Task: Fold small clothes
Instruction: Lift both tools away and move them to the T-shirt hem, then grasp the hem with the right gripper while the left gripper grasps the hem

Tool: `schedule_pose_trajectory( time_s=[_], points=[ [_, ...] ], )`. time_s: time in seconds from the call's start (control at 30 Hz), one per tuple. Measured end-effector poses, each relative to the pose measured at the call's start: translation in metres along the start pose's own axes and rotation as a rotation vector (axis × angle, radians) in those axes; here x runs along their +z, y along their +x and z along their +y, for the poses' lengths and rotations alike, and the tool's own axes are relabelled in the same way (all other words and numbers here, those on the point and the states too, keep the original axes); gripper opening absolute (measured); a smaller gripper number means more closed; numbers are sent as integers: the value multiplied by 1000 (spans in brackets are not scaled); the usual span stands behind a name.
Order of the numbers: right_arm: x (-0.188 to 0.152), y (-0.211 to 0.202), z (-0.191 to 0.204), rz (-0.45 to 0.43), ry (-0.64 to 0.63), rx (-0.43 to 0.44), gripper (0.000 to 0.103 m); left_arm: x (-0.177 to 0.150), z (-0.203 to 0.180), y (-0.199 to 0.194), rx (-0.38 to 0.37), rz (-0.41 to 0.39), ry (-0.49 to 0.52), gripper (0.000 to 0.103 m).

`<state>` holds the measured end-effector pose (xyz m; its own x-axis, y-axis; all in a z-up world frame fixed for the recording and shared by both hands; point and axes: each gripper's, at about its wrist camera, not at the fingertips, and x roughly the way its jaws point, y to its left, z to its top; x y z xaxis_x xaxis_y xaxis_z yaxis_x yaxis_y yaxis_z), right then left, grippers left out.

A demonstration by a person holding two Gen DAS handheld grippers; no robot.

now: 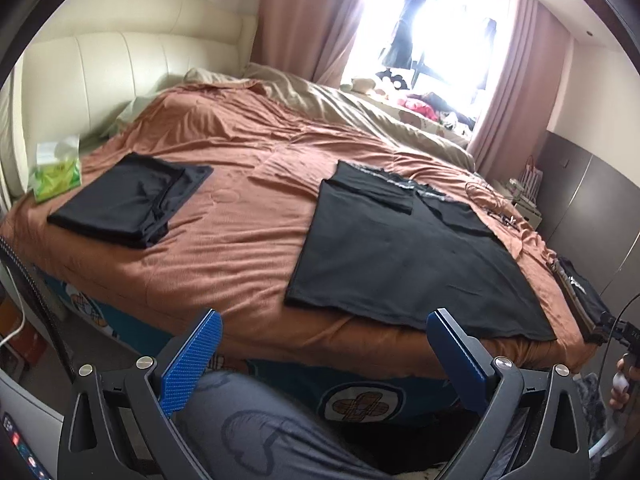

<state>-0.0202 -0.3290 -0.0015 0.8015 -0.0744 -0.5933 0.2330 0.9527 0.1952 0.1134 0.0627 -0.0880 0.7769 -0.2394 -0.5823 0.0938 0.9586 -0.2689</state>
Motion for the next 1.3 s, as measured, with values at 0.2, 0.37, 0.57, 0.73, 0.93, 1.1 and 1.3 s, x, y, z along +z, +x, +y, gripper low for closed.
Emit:
schedule_pose_trajectory(
  time_s=[0.2, 0.37, 0.57, 0.73, 0.93, 1.1, 1.3],
  points=[
    [3, 24, -9, 42, 15, 23, 96, -1, 13, 24, 12, 29, -19, 99],
    [9, 51, -18, 83, 51, 39, 92, 7, 23, 56, 18, 86, -50, 90],
    [19, 78, -24, 110, 106, 67, 82, 16, 31, 93, 17, 142, -83, 82],
    [21, 100, -33, 129, 145, 92, 76, 17, 37, 124, 21, 214, -111, 67],
    [19, 137, -49, 181, 196, 101, 63, 15, 46, 165, 46, 296, -154, 51],
    [22, 151, -67, 199, 262, 89, 61, 12, 51, 188, 70, 338, -181, 45],
    [19, 163, -91, 209, 357, 130, 55, 19, 50, 200, 84, 362, -189, 41]
  ],
)
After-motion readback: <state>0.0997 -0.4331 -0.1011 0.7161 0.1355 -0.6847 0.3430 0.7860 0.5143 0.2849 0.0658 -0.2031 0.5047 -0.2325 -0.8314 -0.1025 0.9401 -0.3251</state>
